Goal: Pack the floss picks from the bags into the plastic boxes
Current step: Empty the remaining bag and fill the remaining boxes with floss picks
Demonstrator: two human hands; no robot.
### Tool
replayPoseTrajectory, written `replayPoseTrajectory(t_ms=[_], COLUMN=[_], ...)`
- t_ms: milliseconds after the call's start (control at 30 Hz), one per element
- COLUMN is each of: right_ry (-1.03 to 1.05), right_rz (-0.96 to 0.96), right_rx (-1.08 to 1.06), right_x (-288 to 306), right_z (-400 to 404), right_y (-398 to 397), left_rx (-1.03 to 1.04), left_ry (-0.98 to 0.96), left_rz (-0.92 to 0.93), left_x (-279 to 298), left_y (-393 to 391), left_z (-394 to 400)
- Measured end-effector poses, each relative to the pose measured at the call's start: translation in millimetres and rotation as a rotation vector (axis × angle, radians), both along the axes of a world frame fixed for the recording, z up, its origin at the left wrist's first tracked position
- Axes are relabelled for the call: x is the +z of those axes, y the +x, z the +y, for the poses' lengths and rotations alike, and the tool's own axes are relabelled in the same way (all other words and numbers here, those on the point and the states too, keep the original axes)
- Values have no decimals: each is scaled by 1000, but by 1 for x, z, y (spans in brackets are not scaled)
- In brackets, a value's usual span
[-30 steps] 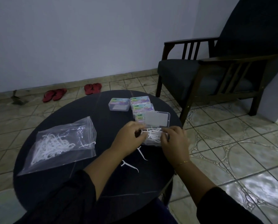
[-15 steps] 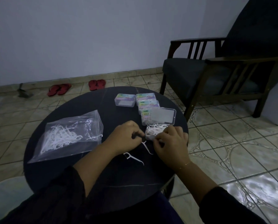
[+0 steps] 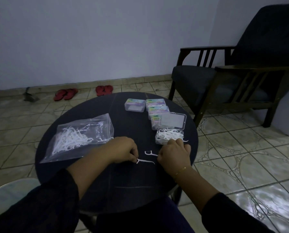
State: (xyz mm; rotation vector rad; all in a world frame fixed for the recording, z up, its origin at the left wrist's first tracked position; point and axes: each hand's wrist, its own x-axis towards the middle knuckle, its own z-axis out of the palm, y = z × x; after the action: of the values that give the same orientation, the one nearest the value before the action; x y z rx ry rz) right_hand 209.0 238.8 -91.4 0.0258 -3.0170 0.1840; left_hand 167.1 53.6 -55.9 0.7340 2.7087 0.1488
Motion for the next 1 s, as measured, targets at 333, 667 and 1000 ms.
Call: replayPoseTrajectory(t_ms=[333, 667, 1000], right_ry=[-65, 26, -742], right_rz=[-25, 125, 207], right_rx=[-43, -94, -263], right_x=[8, 27, -6], right_z=[17, 54, 57], right_y=[-1, -40, -36], left_rx=[91, 276, 377], left_ry=[97, 666, 817], left_rz=[-144, 113, 191], left_x=[-1, 6, -28], left_y=[-2, -25, -41], left_z=[3, 48, 86])
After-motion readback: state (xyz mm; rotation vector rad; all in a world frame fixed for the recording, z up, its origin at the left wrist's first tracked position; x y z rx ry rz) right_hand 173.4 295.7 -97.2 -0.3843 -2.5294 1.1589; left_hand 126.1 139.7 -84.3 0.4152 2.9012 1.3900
